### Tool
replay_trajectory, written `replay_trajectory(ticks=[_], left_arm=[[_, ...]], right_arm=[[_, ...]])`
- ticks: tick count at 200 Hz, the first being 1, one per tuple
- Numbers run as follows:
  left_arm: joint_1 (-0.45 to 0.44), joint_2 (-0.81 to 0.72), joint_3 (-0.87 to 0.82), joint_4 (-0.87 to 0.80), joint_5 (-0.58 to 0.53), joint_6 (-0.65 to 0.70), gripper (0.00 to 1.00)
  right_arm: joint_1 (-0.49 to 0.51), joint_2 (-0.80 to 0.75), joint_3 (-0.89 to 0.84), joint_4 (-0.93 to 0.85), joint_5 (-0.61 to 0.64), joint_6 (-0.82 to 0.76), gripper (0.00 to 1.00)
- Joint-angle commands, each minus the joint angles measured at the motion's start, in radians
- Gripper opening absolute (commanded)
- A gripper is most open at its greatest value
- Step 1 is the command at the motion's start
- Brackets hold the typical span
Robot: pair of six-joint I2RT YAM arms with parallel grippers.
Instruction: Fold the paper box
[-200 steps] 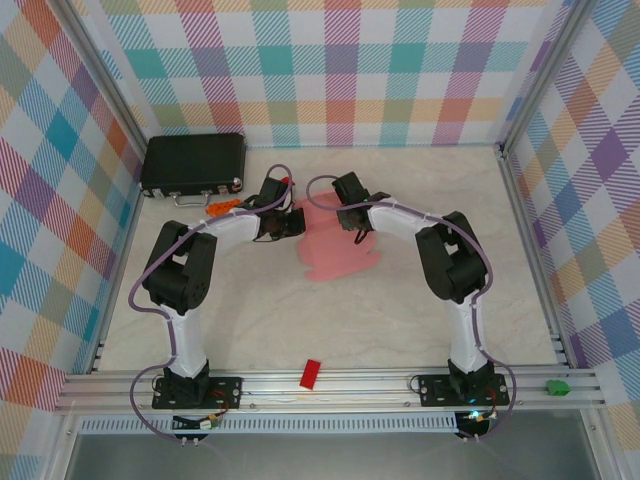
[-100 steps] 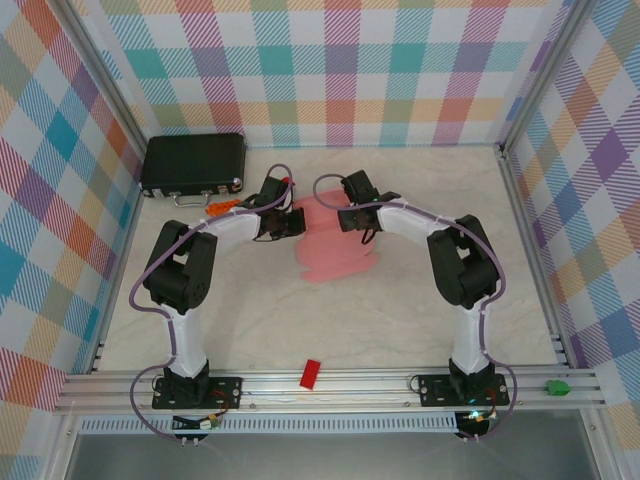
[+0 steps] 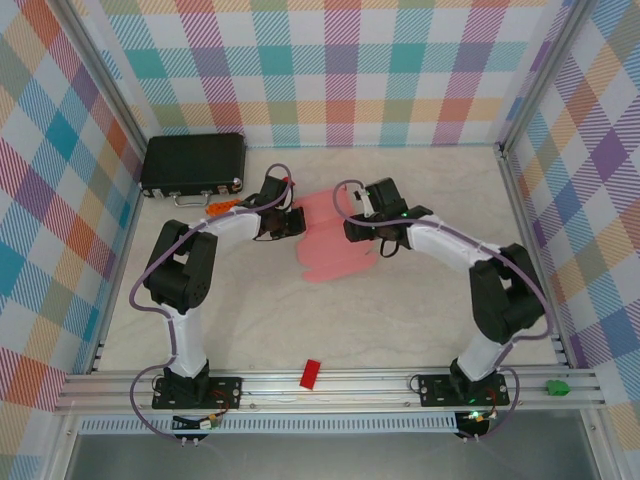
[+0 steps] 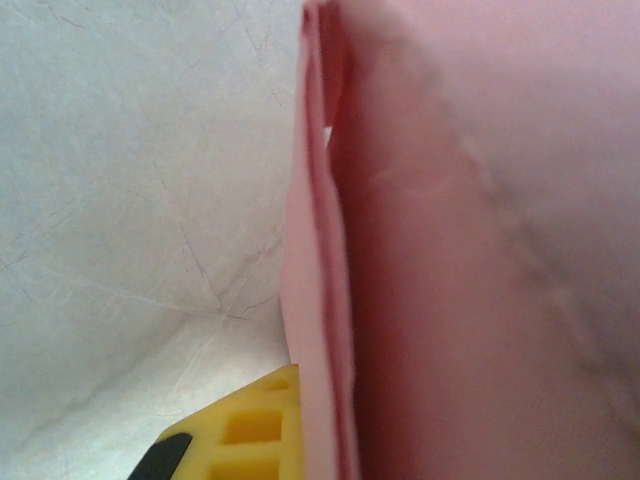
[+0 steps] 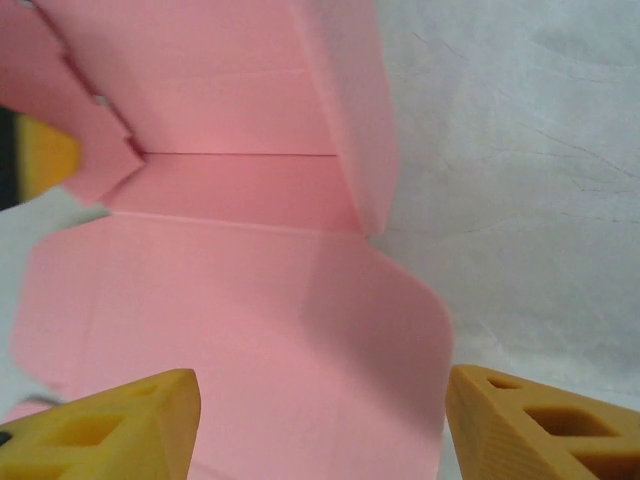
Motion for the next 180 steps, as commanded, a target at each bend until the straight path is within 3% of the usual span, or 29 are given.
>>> replay_trajectory(ticks=[1, 31, 53, 88, 153, 180], left_arm=[[0.003, 0.01, 0.018, -0.068, -0.001, -0.048, 0.0], [0.003, 0.004, 0.005, -0.055, 0.008, -0.118, 0.0], [0.003, 0.005, -0.009, -0.034, 0.029, -0.18, 0.0], [0.001, -0.004, -0.045, 0.015, 0.054, -0.261, 0.0], [0.002, -0.006, -0.055, 0.017, 0.061, -0.275, 0.0], [0.001, -0.003, -0.052, 0.019, 0.063, -0.275, 0.0]], right_arm=[[-0.008, -0.093, -0.059, -0.016, -0.062, 0.071, 0.67], [-0.014, -0.194, -0.18, -0.02, -0.11, 0.209, 0.67], [-0.016, -0.269, -0.31, 0.061, -0.194, 0.334, 0.67], [-0.02, -0.327, -0.491, 0.213, -0.194, 0.48, 0.65], [-0.03, -0.118, -0.565, 0.71, -0.395, 0.645, 0.6], [-0.03, -0.053, -0.553, 0.795, -0.403, 0.686, 0.59]])
